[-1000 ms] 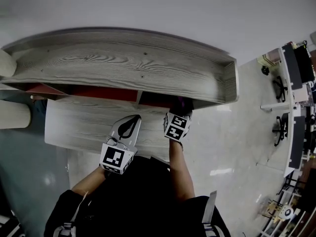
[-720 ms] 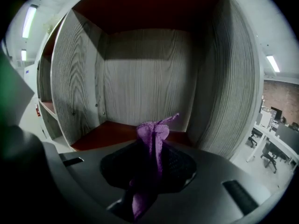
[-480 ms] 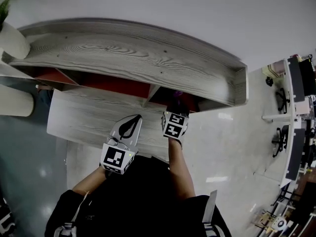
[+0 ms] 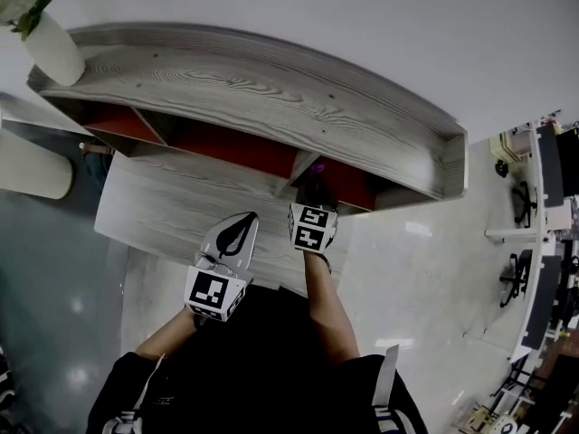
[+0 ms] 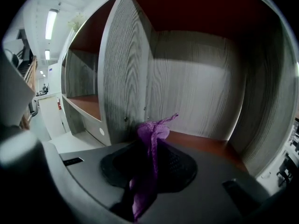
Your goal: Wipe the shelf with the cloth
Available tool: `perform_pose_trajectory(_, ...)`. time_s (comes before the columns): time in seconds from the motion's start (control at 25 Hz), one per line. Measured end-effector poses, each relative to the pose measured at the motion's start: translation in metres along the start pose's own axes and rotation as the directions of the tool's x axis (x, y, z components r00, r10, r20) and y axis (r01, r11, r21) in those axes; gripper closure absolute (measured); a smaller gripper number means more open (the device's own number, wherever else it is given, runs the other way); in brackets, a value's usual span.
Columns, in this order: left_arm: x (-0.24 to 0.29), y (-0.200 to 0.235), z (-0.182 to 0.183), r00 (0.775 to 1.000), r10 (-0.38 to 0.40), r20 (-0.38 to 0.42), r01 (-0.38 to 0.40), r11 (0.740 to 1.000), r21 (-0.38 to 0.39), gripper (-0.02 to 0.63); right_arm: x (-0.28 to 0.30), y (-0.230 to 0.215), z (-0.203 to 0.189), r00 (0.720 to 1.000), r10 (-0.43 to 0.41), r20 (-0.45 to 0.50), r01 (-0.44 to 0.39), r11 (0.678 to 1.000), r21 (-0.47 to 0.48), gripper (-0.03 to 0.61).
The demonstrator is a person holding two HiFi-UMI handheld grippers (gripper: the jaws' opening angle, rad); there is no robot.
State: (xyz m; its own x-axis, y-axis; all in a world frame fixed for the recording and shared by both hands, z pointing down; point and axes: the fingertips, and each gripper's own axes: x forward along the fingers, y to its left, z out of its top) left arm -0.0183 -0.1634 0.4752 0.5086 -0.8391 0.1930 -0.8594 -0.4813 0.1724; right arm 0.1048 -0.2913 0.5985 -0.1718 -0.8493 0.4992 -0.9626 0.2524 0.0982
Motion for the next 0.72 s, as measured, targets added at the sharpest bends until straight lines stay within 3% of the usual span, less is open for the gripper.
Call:
perform_pose_trajectory(0.32,-0.020,0.011,0.001,0.999,0.049,0.015,-0.049,0.999,-0.005,0.609,0.000,0.019,0.003,0.999,0.040,0.005,-0.040,0.999,-0.005,0.497)
perform_pose_trajectory(0.72,-0.024,0.007,0.007,0.999,0.037,0.037,-0.037,0.999,0.003,0.609,-0.008,0.024,-0.002,0.998,0.066,0.009,-0.067,0.998,0.015,0.499)
